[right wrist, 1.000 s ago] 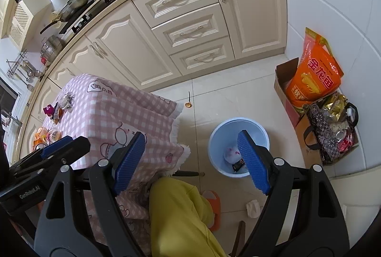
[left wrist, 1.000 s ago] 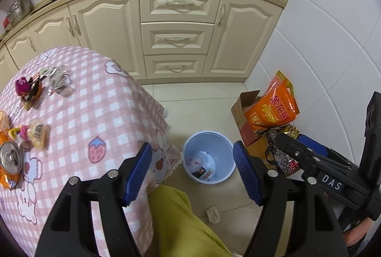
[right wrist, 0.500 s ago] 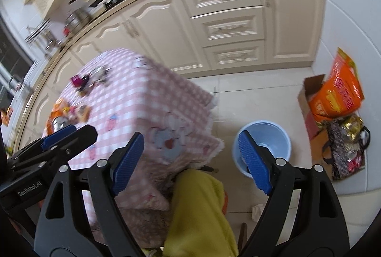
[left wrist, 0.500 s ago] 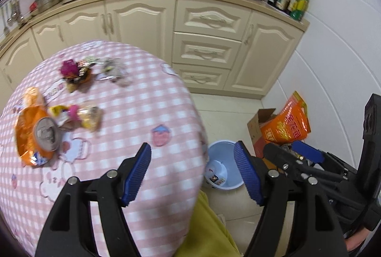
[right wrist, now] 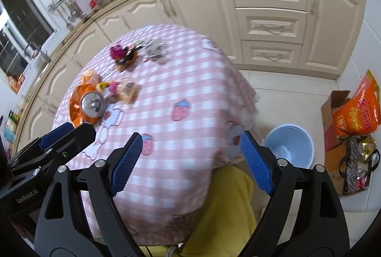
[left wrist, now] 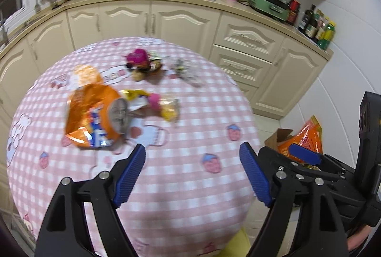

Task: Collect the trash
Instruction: 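Move both tools back over the table toward the orange can, then close the left gripper on the orange Fanta can while the right gripper grasps the pink-tied bread bag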

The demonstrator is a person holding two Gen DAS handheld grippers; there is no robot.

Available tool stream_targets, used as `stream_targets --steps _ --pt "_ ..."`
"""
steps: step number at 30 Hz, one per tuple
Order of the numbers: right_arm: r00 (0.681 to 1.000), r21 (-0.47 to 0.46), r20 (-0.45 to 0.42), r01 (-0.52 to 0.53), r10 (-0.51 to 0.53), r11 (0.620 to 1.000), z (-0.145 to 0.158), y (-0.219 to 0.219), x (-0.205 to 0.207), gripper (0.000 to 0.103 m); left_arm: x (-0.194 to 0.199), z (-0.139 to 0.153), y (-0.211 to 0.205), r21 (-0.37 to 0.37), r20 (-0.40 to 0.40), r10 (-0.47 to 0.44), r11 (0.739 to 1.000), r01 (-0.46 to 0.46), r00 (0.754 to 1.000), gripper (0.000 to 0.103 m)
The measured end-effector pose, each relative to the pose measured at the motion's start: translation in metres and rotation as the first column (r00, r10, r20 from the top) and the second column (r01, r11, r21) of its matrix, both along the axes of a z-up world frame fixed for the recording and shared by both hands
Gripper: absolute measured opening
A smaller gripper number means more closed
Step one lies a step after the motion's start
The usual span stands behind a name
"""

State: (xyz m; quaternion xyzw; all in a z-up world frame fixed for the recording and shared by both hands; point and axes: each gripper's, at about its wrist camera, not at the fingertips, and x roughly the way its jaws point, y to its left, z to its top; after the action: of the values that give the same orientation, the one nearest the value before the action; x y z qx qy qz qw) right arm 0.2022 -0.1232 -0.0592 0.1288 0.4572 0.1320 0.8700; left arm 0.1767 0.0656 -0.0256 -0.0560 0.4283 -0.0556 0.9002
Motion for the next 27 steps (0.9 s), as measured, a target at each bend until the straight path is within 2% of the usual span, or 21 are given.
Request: stream_targets --steps 10,14,19,24,27 --pt "0.995 -0.020 -0.018 -0.096 0.096 0.995 0.000 0.054 0.015 0.083 -0.003 -0.005 0.064 -0.002 -0.014 0.091 0.996 -0.091 0.996 0.085" --pt "0.992 -0.037 -0.028 -0.126 0.125 0.991 -0.001 0.071 0.024 0.083 0.007 -0.012 0.086 0.004 -0.027 0.125 0.992 -0.125 0.992 0.086" --pt "0.986 -0.032 -0.059 -0.156 0.154 0.987 -0.006 0.085 0.033 0.083 0.025 -0.023 0.109 -0.006 -0.006 0.181 0.984 -0.181 0.984 0.086" --pt "0.982 -0.061 -0.078 -0.178 0.173 0.982 -0.009 0.097 0.049 0.083 0.051 -0.031 0.122 -0.039 0.007 0.138 0.990 -0.138 0.990 0.087" --pt "0.980 -0.071 -0.085 -0.184 0.177 0.980 -0.012 0.104 0.061 0.083 0.062 -0.036 0.122 -0.009 0.013 0.124 0.992 -0.124 0.992 0.090"
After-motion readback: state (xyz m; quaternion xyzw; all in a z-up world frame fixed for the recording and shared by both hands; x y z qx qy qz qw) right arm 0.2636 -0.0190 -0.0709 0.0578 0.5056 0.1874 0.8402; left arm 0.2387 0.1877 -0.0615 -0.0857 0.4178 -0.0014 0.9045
